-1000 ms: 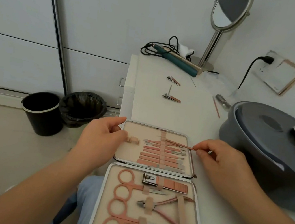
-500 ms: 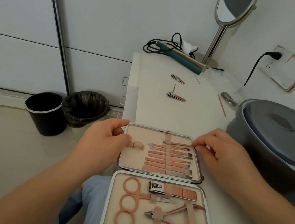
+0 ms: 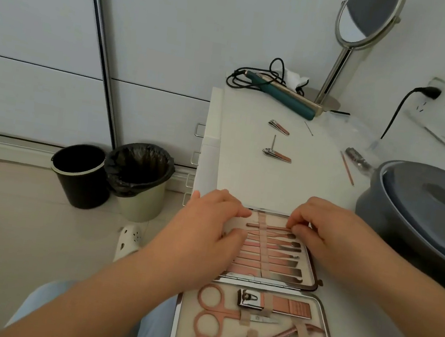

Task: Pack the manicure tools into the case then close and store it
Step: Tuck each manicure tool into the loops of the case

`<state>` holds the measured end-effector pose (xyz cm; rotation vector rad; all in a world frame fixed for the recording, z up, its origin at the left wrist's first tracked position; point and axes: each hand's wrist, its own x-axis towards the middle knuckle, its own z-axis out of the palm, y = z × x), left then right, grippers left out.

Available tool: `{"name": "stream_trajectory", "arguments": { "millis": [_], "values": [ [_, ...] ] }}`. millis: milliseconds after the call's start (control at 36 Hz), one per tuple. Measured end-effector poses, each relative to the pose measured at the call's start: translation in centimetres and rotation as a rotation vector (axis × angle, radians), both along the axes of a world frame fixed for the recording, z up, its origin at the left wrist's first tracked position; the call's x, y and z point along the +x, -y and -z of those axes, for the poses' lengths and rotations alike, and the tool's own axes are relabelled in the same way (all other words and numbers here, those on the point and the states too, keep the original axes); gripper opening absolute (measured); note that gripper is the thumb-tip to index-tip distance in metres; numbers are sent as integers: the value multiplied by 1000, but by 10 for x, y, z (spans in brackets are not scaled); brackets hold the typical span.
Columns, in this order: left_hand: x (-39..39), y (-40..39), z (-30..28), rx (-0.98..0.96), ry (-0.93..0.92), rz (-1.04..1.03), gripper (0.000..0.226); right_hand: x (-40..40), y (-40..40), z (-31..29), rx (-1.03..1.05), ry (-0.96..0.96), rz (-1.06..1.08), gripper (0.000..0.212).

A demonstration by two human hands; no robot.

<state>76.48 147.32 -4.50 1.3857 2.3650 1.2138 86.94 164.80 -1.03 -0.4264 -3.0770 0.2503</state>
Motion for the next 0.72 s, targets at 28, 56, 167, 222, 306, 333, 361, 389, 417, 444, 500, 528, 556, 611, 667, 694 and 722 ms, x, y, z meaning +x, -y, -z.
{"name": "stream_trajectory", "arguments": {
  "millis": [28,56,167,222,306,333,361,389,417,444,500,528,556,611,667,694,722],
  "values": [
    [1,0,1,-21,-6,6,32,0,1,1,12,-7,-4,12],
    [1,0,1,-40,-8,11,35,0,1,2,27,-13,-6,12],
    [2,1,0,-85,-24,21,46,2,0,11,168,-18,-24,18],
    [2,2,0,-93,-31,19,48,3,-3,16,225,-37,-41,19],
    [3,2,0,-93,-43,17,48,1,-3,18,243,-45,-56,20],
    [3,2,0,-90,-50,17,49,0,-3,17,238,-43,-60,20],
    [3,2,0,-89,-57,18,49,-1,-1,16,226,-41,-61,21],
    [3,2,1,-90,-63,19,49,-3,0,14,204,-38,-58,21],
    [3,2,1,-94,-66,19,48,-4,2,12,174,-34,-54,21],
    [3,1,1,-97,-65,16,47,-5,4,10,144,-32,-51,20],
    [2,1,1,-104,-63,10,44,-5,6,6,102,-24,-48,20],
    [2,0,2,-109,-65,6,42,-4,7,5,84,-21,-45,20],
    [2,0,2,-111,-68,2,41,-4,8,5,60,-27,-39,19],
    [2,0,3,-110,-76,-4,40,-1,9,6,-14,-65,-21,16],
    [2,0,2,-107,-82,-5,40,0,8,7,-103,-110,-2,12],
    [2,0,2,-105,-80,-9,39,1,8,8,-148,-130,9,12],
    [2,0,2,-106,-78,-15,39,1,7,9,-189,-148,23,12]
  ]
}}
